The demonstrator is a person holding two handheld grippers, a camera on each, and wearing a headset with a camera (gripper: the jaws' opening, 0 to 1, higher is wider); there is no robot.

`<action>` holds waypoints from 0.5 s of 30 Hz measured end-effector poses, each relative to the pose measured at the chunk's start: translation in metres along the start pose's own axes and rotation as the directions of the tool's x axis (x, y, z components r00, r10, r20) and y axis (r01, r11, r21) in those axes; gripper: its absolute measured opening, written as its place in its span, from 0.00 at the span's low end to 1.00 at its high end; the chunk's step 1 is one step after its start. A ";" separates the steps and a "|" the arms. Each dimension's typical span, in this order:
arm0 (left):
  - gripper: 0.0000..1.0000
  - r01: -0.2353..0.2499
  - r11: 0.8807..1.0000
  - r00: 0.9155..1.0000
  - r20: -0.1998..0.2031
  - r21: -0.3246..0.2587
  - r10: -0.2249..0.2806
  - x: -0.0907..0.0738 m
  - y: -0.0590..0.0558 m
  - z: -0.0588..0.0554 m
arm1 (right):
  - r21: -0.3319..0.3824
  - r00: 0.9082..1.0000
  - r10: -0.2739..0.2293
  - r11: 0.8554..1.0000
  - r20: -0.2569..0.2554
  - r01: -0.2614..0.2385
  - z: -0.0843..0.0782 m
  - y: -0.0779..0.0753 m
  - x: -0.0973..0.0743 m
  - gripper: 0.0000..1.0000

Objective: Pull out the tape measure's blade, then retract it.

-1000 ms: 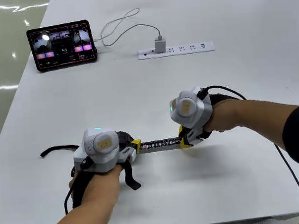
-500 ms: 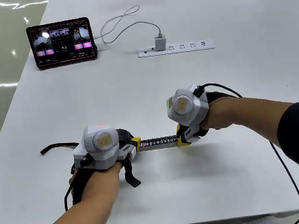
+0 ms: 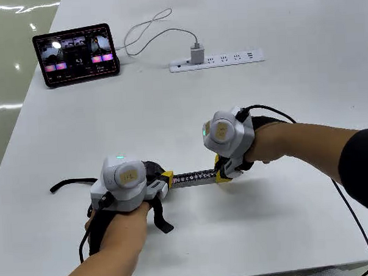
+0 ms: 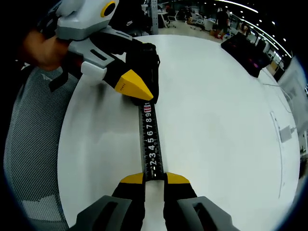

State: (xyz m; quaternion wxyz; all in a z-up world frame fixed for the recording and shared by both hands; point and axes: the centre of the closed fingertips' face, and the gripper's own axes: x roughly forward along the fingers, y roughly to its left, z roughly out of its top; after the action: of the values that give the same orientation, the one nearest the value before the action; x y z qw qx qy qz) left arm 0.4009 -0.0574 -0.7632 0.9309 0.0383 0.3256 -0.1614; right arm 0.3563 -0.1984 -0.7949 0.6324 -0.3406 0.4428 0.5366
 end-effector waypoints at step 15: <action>0.62 0.001 1.000 1.000 -0.002 -0.001 -0.001 0.000 0.000 0.000 | 0.007 1.000 0.001 1.000 -0.006 -0.001 0.006 0.000 0.003 0.09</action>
State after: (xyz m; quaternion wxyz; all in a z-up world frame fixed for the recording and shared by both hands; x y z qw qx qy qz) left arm 0.4009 -0.0570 -0.7633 0.9305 0.0380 0.3265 -0.1618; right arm 0.3578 -0.1915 -0.7956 0.6321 -0.3398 0.4465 0.5344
